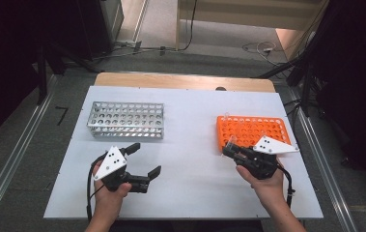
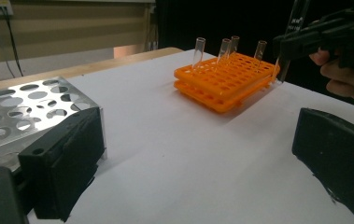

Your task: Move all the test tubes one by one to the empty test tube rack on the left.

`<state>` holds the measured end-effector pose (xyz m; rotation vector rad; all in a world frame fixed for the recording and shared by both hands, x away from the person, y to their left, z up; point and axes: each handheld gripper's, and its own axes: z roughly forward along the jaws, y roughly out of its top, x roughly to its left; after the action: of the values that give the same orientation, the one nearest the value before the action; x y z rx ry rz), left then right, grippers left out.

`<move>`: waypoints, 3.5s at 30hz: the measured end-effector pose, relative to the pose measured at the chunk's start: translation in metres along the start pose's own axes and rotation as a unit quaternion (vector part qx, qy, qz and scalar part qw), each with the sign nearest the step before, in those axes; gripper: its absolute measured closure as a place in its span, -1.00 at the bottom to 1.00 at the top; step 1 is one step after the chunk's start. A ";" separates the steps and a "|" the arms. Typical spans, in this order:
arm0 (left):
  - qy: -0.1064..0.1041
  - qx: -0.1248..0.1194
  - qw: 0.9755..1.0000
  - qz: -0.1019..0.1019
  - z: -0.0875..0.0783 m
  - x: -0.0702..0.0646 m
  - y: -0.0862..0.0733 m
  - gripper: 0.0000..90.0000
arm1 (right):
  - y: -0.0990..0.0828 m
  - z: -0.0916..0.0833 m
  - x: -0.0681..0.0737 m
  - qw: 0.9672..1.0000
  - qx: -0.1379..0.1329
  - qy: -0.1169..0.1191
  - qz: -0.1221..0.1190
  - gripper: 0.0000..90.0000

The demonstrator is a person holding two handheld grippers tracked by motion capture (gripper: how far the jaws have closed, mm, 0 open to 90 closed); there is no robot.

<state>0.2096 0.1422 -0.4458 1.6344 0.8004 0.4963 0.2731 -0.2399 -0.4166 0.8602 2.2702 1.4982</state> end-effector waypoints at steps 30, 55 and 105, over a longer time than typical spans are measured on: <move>-0.046 0.043 0.998 -0.009 0.029 -0.041 0.022 0.00 | -0.010 0.061 0.071 0.993 0.050 0.075 -0.078 0.65; -0.068 0.071 0.995 0.013 0.039 -0.054 0.017 0.67 | -0.013 0.073 0.095 0.987 0.066 0.100 -0.110 0.65; -0.003 0.056 0.998 -0.018 0.036 0.010 0.046 0.69 | -0.036 -0.022 -0.011 1.000 0.013 0.018 0.002 -1.00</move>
<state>0.2520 0.1215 -0.4096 1.7215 0.8638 0.4270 0.2582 -0.2725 -0.4405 0.8527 2.3194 1.5021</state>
